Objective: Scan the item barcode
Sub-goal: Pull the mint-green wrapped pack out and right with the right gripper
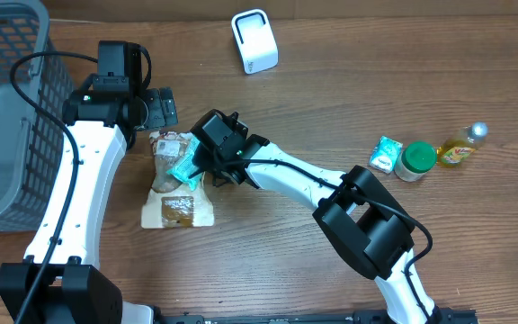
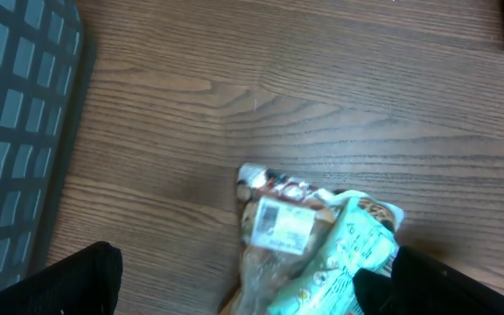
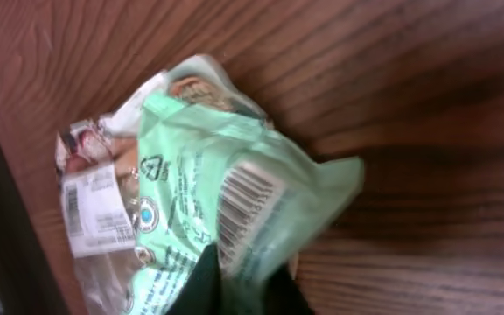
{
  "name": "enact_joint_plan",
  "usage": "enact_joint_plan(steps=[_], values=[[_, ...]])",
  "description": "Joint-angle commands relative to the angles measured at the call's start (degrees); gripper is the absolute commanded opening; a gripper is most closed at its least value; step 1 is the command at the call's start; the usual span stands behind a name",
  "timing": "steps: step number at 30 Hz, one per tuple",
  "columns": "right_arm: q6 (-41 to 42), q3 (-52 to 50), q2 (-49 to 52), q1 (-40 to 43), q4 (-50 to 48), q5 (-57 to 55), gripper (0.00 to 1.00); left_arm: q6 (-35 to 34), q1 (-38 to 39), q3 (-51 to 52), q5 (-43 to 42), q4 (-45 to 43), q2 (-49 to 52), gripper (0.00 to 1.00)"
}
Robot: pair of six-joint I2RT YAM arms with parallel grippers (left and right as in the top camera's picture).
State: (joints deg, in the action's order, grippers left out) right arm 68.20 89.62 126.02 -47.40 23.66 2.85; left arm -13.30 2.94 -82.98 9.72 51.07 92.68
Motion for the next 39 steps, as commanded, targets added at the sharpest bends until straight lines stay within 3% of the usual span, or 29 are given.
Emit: enact_joint_plan(steps=[1,19,24,39], values=[[-0.7,-0.3,0.8,-0.3,0.6,1.7,0.04,0.7,-0.3,-0.4,0.8,-0.1,-0.4,1.00],[-28.2,-0.3,-10.9,3.6,3.4,3.7,0.04,0.7,-0.3,-0.4,0.8,-0.1,-0.4,1.00],[-29.6,-0.3,-11.0,6.7,10.2,3.7,0.04,0.7,-0.3,-0.4,0.8,-0.1,-0.4,0.99],[-38.1,-0.3,-10.9,11.4,18.2,3.2,0.04,0.7,-0.3,-0.4,0.8,-0.1,-0.4,1.00]])
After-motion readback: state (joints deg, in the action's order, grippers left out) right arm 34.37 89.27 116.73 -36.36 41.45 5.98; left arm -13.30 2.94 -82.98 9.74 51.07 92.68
